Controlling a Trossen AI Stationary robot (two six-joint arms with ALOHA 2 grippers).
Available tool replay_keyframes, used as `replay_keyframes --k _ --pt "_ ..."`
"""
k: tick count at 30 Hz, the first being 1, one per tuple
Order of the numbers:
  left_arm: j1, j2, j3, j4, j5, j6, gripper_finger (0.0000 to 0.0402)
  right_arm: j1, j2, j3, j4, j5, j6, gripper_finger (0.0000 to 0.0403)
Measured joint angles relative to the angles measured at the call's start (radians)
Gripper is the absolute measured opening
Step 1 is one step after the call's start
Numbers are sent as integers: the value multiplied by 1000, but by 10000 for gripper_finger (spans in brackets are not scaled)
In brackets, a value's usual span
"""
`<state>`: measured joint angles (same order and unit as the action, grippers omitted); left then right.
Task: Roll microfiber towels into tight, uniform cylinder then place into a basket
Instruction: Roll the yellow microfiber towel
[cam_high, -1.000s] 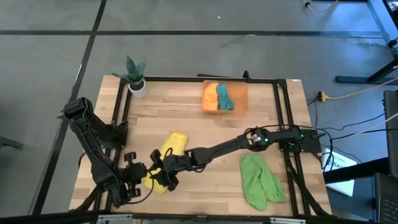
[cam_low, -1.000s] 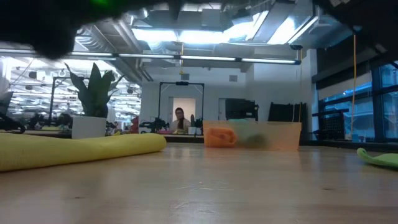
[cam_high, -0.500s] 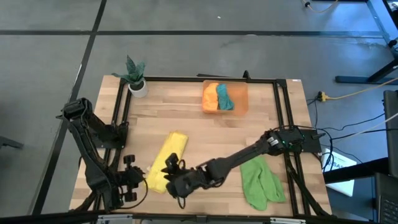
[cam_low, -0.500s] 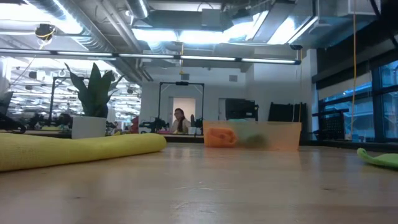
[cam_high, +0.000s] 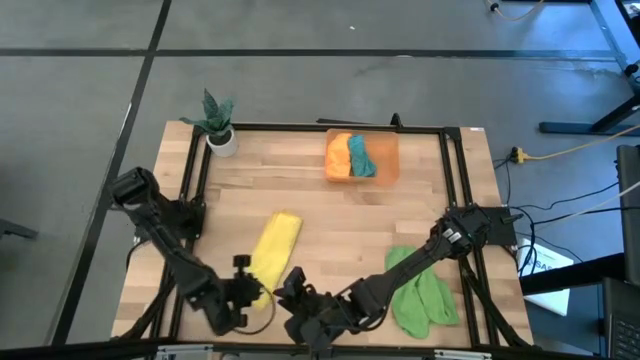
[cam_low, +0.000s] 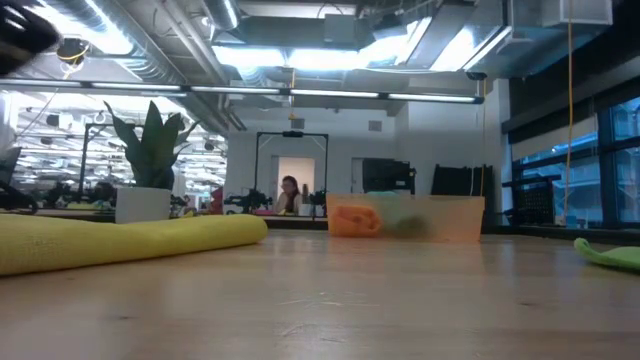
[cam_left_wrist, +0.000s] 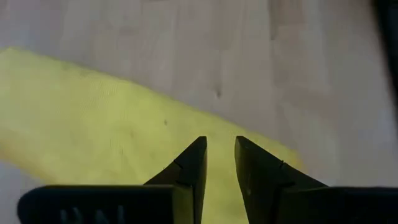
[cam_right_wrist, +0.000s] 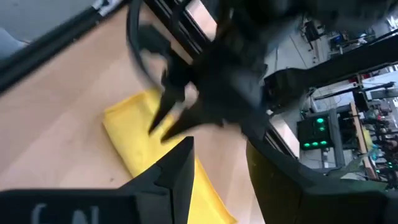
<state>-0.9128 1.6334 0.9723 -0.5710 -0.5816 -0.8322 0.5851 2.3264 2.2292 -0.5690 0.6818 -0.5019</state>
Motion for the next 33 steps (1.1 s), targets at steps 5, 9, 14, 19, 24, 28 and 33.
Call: replay_keyframes --k 5,9,14,19,24,28,33 --pt "59 56 -32 8 40 22 76 7 0 0 -20 33 2 147" --pt "78 93 -66 7 141 -23 76 7 0 0 -75 36 35 147" --pt "77 112 -71 21 140 -49 76 6 -1 0 -98 36 56 147" --pt "91 119 -73 113 150 -49 76 14 -4 0 -100 36 57 147" --pt "137 130 -74 198 160 -37 76 40 -28 0 -130 43 134 147" --pt "185 173 -71 270 144 22 76 63 -56 0 -182 56 192 147" --pt "217 174 -71 311 150 100 76 75 -69 0 -209 54 251 147"
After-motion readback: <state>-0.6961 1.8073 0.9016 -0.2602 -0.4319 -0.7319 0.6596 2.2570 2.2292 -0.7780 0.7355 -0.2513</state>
